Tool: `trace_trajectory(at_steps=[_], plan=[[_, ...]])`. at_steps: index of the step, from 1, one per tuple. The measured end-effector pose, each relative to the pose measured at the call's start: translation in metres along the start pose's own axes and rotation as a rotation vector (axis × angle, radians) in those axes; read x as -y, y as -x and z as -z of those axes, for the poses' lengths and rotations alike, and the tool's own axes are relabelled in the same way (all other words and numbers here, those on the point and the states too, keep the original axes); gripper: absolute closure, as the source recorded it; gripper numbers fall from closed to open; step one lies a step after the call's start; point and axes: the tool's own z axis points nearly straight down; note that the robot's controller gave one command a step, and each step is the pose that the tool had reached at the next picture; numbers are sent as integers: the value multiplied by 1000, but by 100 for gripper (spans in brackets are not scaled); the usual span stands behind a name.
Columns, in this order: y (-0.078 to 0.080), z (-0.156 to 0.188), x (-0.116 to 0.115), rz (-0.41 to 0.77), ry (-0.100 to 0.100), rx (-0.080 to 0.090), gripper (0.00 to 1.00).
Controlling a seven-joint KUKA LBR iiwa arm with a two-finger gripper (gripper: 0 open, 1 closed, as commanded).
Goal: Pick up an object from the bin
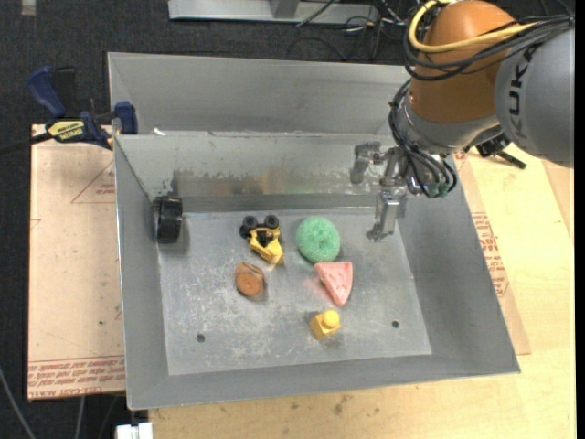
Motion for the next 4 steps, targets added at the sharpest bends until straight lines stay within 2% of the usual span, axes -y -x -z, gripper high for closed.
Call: trace_trajectory(at_steps=[1,2,3,4], plan=[[1,5,0,1,0,8,0],[7,-33,-8,-163,0,15,0],[16,-58,-26,-100,0,8,0],[6,-99,-29,-250,1,9,0]])
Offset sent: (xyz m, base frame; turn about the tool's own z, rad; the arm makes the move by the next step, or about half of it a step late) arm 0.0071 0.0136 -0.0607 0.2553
